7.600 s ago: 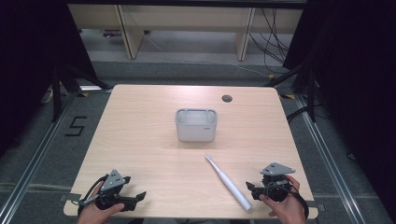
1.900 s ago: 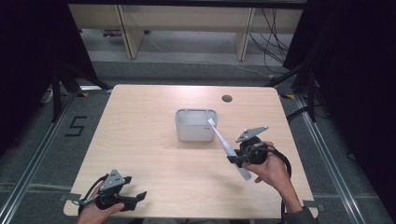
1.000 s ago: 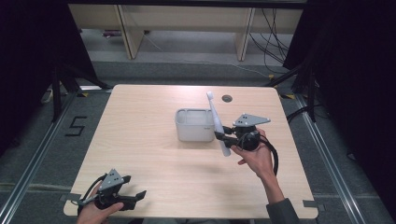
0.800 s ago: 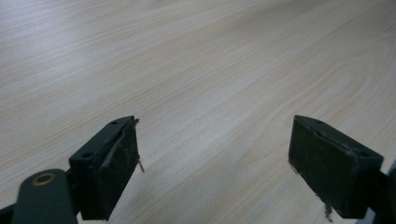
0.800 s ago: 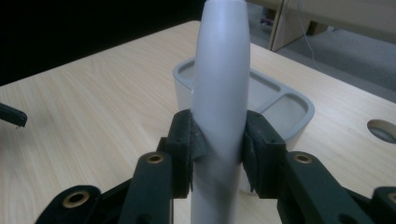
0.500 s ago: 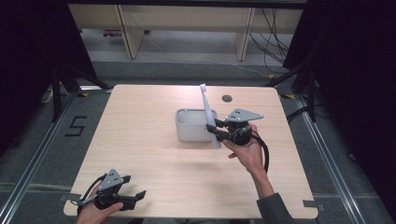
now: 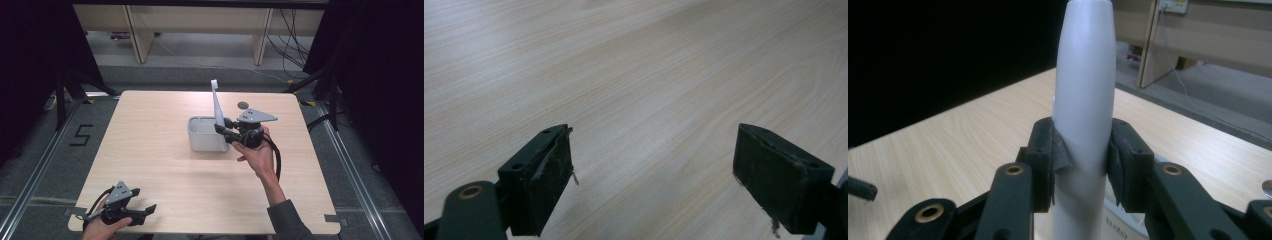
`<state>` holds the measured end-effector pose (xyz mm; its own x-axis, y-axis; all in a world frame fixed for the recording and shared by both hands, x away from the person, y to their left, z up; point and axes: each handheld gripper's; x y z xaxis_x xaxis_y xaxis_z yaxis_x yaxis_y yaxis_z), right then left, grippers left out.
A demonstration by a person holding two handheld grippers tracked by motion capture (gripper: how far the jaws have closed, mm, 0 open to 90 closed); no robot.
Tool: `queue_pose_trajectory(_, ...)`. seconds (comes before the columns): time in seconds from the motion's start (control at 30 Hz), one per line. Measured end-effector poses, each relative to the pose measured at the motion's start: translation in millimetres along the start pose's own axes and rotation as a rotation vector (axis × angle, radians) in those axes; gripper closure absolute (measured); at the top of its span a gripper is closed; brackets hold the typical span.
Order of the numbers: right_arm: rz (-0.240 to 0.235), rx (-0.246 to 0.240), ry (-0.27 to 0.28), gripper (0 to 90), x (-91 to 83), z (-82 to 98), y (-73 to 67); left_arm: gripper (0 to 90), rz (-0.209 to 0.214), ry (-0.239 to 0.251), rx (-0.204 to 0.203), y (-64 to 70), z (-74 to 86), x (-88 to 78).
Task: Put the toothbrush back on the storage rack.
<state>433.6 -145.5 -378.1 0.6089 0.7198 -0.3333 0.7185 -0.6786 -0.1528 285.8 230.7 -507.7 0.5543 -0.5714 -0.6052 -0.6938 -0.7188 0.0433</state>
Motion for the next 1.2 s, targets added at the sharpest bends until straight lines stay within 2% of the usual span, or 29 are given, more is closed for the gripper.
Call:
queue_pose_trajectory(0.07,-0.001,0.02,0.004,66.7,2.4,-2.3,-0.5,15.3,-0.005,0.003,-0.001,0.4,0.2,0.3)
queue_pose_trajectory(0.13,0.004,0.004,0.013,66.7,5.4,-5.1,0.8,15.3,-0.004,0.002,0.001,0.4,0.2,0.3)
queue_pose_trajectory(0.17,0.001,0.026,0.017,66.7,6.9,-5.5,-1.0,15.3,-0.004,0.004,-0.002,0.6,0.1,0.5)
queue_pose_trajectory(0.2,-0.011,0.023,0.019,66.7,9.2,-7.5,-0.2,15.3,-0.002,0.002,-0.001,0.5,-0.1,0.1)
queue_pose_trajectory(0.27,0.003,0.012,0.025,66.7,12.2,-10.7,0.1,15.3,0.0,0.003,0.0,0.4,0.0,0.0)
queue_pose_trajectory(0.33,-0.004,0.031,0.032,66.6,15.2,-13.1,0.6,15.4,0.003,0.011,-0.009,1.0,0.1,0.6)
queue_pose_trajectory(0.37,-0.005,0.031,0.033,66.7,16.5,-14.2,1.2,15.3,0.001,-0.004,0.006,0.0,-0.1,-0.5)
queue_pose_trajectory(0.4,0.009,0.023,0.038,66.7,17.5,-15.5,2.1,15.3,0.001,0.023,-0.024,2.3,0.0,1.3)
queue_pose_trajectory(0.43,-0.008,0.021,0.053,66.7,20.6,-16.5,3.3,15.3,0.001,0.024,-0.023,2.4,0.1,1.4)
queue_pose_trajectory(0.47,-0.008,0.037,0.042,66.7,21.2,-17.6,2.9,15.3,0.002,0.022,-0.022,2.5,0.1,1.3)
queue_pose_trajectory(0.57,0.007,0.021,0.058,66.7,26.6,-21.4,5.5,15.3,0.007,0.017,-0.019,2.3,-0.1,1.2)
queue_pose_trajectory(0.6,0.018,0.038,0.059,66.7,27.8,-22.0,5.3,15.3,0.007,0.018,-0.02,2.3,-0.1,1.2)
queue_pose_trajectory(0.73,0.027,0.039,0.065,66.7,36.4,-24.0,10.5,15.3,0.01,0.022,-0.018,1.8,0.2,1.2)
queue_pose_trajectory(0.77,0.018,0.057,0.062,66.7,37.8,-24.1,10.6,15.3,0.011,0.022,-0.017,1.7,0.4,1.3)
queue_pose_trajectory(0.83,0.036,0.05,0.069,66.7,40.8,-25.3,13.6,15.3,0.007,0.013,-0.017,1.9,0.4,0.9)
queue_pose_trajectory(0.87,0.03,0.07,0.06,66.6,42.3,-25.4,13.9,15.3,0.011,0.015,-0.017,1.9,0.5,1.1)
queue_pose_trajectory(0.9,0.025,0.059,0.066,66.7,45.2,-26.1,16.1,15.3,0.011,0.016,-0.018,2.1,0.5,1.1)
queue_pose_trajectory(0.97,0.036,0.086,0.056,66.6,47.7,-26.9,17.2,15.3,0.012,0.014,-0.018,2.3,0.6,1.1)
queue_pose_trajectory(1.03,0.047,0.075,0.076,66.7,50.8,-27.2,20.6,15.3,0.012,0.01,-0.023,3.1,0.5,1.2)
queue_pose_trajectory(1.1,0.05,0.103,0.065,66.6,53.6,-26.4,22.3,15.3,0.013,0.01,-0.022,3.1,0.5,1.3)
queue_pose_trajectory(1.17,0.071,0.07,0.069,66.6,57.2,-25.3,25.9,15.3,0.013,0.011,-0.023,3.0,0.6,1.1)
queue_pose_trajectory(1.2,0.064,0.094,0.054,66.6,58.8,-24.4,25.5,15.3,0.013,0.013,-0.023,2.9,0.7,1.1)
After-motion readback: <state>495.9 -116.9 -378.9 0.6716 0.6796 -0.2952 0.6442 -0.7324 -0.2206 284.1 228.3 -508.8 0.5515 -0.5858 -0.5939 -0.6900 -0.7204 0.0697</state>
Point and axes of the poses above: each handheld gripper's, and its own axes: x roughly forward along the jaws, z roughly out of its underside, y roughly to its right, and after that the axes turned 6 degrees about x, right-handed
